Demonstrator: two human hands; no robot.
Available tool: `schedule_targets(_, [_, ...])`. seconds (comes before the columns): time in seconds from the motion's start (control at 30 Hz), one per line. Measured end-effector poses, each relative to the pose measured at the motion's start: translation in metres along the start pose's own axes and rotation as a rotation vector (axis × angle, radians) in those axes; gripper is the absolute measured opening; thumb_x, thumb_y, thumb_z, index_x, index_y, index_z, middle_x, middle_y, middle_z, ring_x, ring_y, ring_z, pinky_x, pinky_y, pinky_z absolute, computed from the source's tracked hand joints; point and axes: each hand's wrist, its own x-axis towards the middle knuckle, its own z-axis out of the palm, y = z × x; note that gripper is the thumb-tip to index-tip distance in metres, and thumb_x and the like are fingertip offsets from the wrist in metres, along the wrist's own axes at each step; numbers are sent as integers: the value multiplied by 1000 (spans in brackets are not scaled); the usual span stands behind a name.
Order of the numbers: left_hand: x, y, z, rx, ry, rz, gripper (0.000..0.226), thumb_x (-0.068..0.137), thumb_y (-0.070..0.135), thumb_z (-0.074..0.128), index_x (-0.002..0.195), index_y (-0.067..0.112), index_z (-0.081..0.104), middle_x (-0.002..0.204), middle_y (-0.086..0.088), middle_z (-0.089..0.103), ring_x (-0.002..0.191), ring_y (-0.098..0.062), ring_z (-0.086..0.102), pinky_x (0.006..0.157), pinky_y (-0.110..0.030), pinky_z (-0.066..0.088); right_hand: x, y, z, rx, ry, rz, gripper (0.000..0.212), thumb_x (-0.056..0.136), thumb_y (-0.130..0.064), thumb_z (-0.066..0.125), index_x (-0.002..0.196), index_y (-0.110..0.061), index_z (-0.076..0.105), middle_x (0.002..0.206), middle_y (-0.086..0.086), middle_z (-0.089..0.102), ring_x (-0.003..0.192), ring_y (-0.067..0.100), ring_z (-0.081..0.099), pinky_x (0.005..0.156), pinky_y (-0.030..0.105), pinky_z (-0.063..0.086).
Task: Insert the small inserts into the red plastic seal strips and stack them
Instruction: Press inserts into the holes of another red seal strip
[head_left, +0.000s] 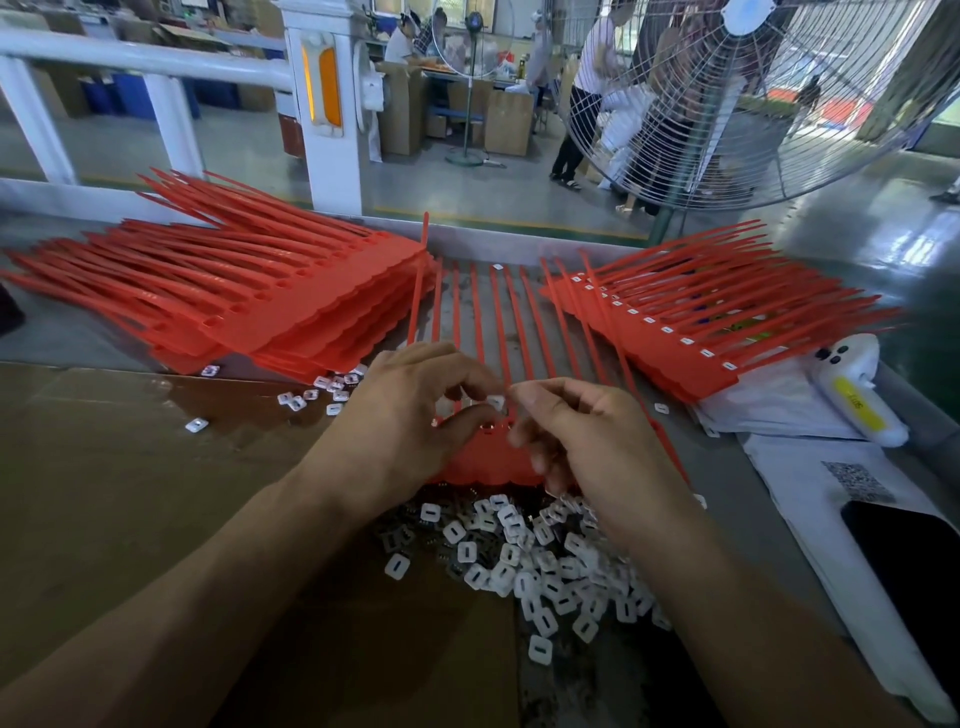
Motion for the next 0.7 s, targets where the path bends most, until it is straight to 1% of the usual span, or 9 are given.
schedule_targets(0.07, [1,-4,3,20,0,-116,12,90,32,74,101,29,74,96,16,66,94,-1,56,90,-27,42,0,0,-2,-5,50,-9,15,102,-32,63,100,-23,75,79,1,76,55,7,58,46,19,45])
schedule_targets(0.1, [1,-6,4,31,-12,-171,11,90,32,74,101,29,74,96,16,66,94,-1,55,91,-28,44,0,0,-2,-20,63,-17,15,102,-32,63,100,-24,74,80,1,76,55,6,58,47,18,46])
schedule_targets(0.17, [3,-9,6,46,-49,-252,11,91,34,73,101,30,74,99,17,64,100,-5,55,98,-38,44,0,1,-3,-52,68,-30,14,103,-31,62,100,-23,74,79,0,76,55,6,58,48,18,46])
schedule_targets(0.23, [4,-8,8,54,-78,-291,9,91,37,72,99,33,73,102,17,64,106,-9,55,105,-45,39,1,1,-1,-58,65,-37,13,103,-29,62,100,-23,74,79,1,75,56,7,59,49,19,46])
schedule_targets(0.3, [4,-6,11,85,-114,-304,8,91,41,71,98,37,72,106,18,63,111,-11,54,108,-44,34,1,1,0,-58,61,-38,12,103,-28,62,101,-24,73,78,1,75,55,7,59,48,19,45])
schedule_targets(0.47, [7,-6,15,125,-168,-326,7,92,44,68,99,41,70,106,18,60,109,-7,50,109,-46,34,1,0,0,-46,63,-46,12,103,-26,62,101,-23,74,78,1,75,56,7,59,48,19,46])
schedule_targets(0.6, [7,-7,14,126,-189,-326,10,92,47,68,101,43,70,109,19,60,112,-7,50,111,-47,31,1,-1,0,-37,66,-43,12,102,-25,62,100,-23,74,77,2,75,56,9,59,49,21,46])
schedule_targets(0.7, [6,-8,11,129,-206,-286,16,92,43,69,108,41,71,112,17,63,115,-10,52,110,-48,36,-1,-1,-1,-39,59,-44,12,102,-25,62,100,-24,74,77,2,75,55,7,59,49,19,46])
